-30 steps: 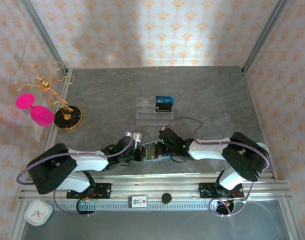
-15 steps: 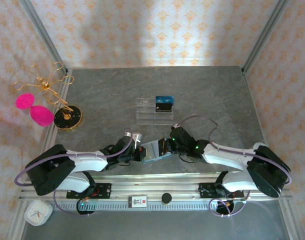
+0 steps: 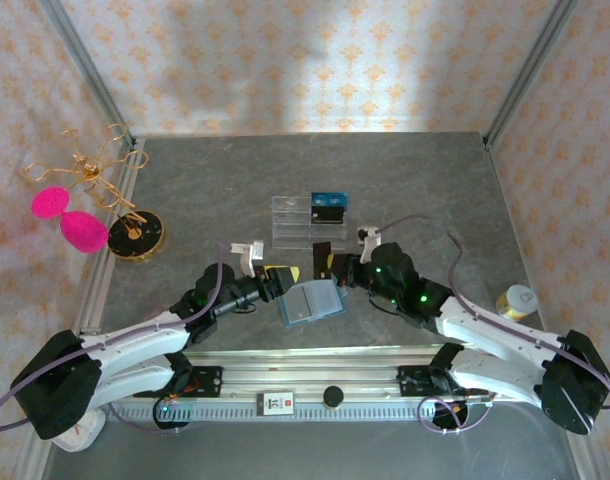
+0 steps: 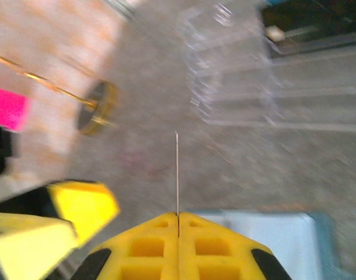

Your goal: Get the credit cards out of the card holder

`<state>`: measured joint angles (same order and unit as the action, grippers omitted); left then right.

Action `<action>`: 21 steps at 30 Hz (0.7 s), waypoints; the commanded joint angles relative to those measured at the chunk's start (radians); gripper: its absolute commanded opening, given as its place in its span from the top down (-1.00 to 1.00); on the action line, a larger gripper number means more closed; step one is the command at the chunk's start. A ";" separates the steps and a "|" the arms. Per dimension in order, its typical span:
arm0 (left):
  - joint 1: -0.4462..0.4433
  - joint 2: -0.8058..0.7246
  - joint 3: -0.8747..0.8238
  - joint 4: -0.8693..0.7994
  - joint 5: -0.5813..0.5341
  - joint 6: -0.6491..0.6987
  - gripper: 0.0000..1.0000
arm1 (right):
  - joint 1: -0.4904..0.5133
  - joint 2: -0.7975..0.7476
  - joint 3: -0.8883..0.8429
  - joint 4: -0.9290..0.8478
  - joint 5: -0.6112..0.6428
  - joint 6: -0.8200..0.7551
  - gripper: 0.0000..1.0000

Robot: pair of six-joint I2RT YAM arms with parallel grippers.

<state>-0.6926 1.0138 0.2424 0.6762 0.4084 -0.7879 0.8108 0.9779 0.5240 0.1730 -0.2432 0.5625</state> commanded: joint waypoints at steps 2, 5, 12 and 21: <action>0.007 -0.003 -0.048 0.367 0.049 -0.103 -0.10 | -0.001 -0.023 -0.020 0.287 -0.085 -0.002 1.00; 0.011 0.009 -0.068 0.481 0.047 -0.135 -0.15 | -0.001 -0.018 -0.030 0.393 -0.109 0.032 1.00; 0.021 0.042 -0.093 0.667 0.038 -0.183 -0.22 | 0.001 -0.003 -0.025 0.493 -0.137 0.087 1.00; 0.021 0.104 -0.060 0.746 0.070 -0.199 0.03 | 0.043 0.020 -0.012 0.539 -0.138 0.102 1.00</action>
<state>-0.6777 1.1080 0.1509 1.3098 0.4427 -0.9764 0.8360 0.9867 0.5041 0.6559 -0.3679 0.6582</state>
